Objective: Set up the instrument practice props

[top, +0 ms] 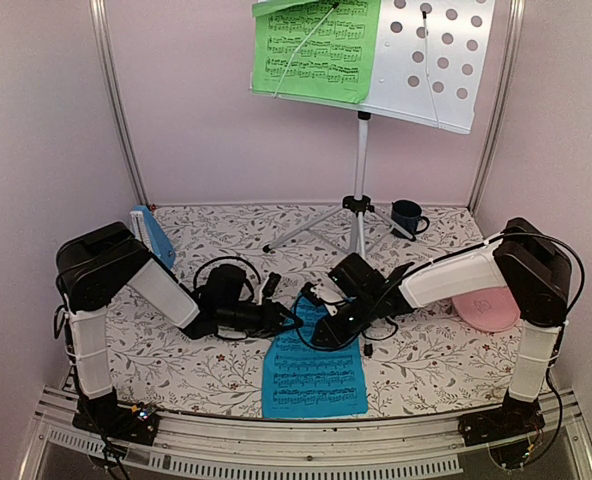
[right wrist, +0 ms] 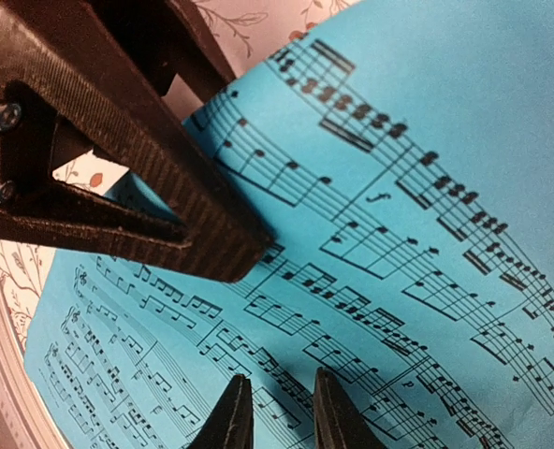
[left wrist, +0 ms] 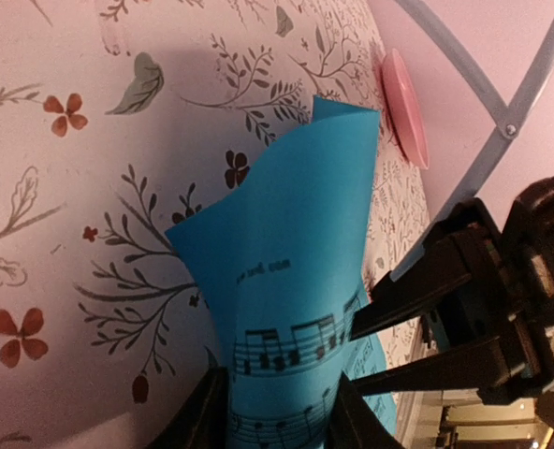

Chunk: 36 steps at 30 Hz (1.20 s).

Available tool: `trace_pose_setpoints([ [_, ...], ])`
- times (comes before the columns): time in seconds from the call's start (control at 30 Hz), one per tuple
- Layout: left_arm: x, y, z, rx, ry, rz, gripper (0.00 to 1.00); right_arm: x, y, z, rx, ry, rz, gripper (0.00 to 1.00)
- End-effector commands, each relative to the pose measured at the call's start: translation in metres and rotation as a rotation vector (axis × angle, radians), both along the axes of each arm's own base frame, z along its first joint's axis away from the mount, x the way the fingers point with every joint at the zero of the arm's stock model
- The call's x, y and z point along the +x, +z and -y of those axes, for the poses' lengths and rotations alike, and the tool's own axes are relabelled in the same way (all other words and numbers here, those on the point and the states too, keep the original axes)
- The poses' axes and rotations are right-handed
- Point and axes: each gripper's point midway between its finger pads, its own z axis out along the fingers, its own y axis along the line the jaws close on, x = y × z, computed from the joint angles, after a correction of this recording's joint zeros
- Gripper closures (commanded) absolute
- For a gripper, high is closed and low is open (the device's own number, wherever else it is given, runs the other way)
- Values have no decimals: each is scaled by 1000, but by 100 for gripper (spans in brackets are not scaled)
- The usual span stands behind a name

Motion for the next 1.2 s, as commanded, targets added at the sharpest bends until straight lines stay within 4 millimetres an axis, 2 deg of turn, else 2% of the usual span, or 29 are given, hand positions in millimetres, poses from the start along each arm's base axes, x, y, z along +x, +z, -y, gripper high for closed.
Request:
trace_pose_setpoints([
  [0.0,-11,2,1,-5,-51,29,72,8,8,-1,-7,-6,29,74],
  [0.13,-10,9,-9,-38,-37,48,77,9,34,-7,56,9,61,71],
  [0.17,-7,23,-11,-64,-30,77,77,9,43,-9,78,11,74,70],
  [0.37,-5,49,-27,-106,-9,164,84,3,102,-10,267,46,134,56],
  [0.5,-8,71,-34,-144,-18,252,85,10,141,8,432,21,138,41],
  [0.67,-23,106,-43,-198,-74,408,84,17,168,39,532,-28,165,21],
  [0.77,-35,128,-46,-222,-127,497,83,16,186,52,578,-23,192,6],
  [0.83,-42,141,-47,-233,-156,550,83,14,197,58,598,-18,214,1],
  [1.03,-58,188,-52,-294,-200,690,83,-10,206,55,666,116,165,1],
  [1.17,-65,214,-50,-335,-219,735,83,-32,221,42,721,218,161,10],
])
